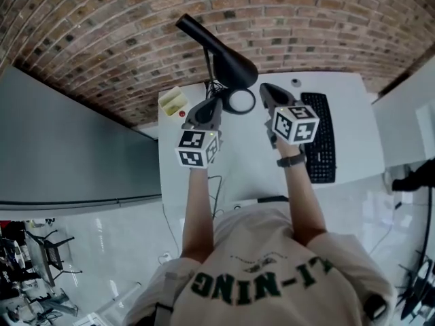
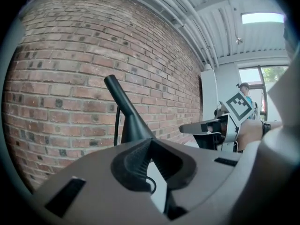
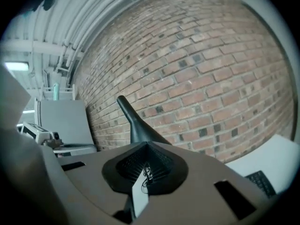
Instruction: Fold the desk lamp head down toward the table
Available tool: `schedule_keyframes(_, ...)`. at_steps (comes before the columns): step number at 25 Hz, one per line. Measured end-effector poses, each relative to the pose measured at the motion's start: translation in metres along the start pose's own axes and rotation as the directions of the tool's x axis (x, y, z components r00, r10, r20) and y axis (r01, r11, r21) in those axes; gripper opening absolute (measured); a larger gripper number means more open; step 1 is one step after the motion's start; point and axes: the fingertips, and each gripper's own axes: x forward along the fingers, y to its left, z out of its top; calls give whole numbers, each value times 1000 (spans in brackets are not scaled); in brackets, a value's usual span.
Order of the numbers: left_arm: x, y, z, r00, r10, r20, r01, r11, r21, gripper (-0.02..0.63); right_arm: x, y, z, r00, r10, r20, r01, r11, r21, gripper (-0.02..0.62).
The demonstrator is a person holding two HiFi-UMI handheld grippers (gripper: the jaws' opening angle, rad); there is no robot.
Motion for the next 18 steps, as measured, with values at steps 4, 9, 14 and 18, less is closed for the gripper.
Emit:
schedule_keyframes(4,-12,-7,21,999,10,50,-11,999,37,-2,-24,14,20,994,-67,84,79,986,-148,5)
schedule_keyframes(9,-34,-10,32,993,62,96,-69,995,71,-2,-52,38,29,986,-95,141,124,968,-216,5)
schedule_keyframes(14,-59,-12,33,990,73,119,-82,994,68,-2,-71,56,23,982,-108,155,141,966,-217,5)
schedule_keyframes(18,-79,-12,32,990,72,125,-80,995,62,-2,-81,69,16,982,-113,153,143,969,-201,5)
